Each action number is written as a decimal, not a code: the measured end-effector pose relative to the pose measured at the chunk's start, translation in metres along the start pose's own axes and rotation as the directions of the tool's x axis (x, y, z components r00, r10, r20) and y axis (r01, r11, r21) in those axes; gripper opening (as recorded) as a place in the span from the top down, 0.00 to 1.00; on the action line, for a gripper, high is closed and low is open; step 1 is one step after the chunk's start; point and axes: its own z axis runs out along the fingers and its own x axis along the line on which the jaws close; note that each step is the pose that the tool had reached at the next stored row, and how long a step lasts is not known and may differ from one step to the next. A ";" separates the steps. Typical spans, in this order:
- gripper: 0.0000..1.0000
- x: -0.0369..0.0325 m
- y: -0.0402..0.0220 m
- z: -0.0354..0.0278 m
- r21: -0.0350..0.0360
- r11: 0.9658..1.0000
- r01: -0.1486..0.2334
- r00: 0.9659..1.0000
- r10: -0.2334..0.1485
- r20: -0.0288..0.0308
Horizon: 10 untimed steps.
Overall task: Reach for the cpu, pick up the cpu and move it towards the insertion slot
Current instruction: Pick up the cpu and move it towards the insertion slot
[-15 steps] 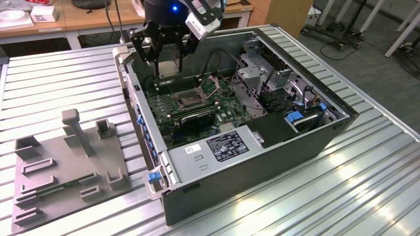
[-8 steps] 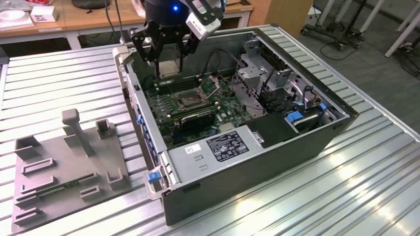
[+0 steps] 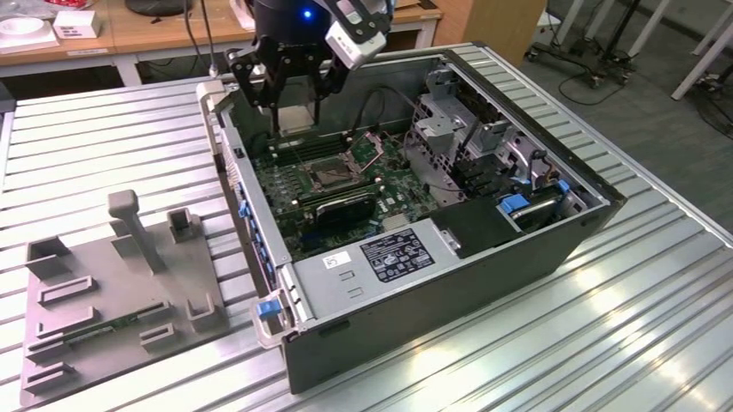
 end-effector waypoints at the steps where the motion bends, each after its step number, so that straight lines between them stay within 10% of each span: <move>1: 0.45 -0.0002 0.0001 0.0001 0.000 1.000 0.000 1.000 0.000 0.000; 10: 0.45 -0.0025 0.0019 0.0011 0.000 1.000 0.000 1.000 0.000 0.000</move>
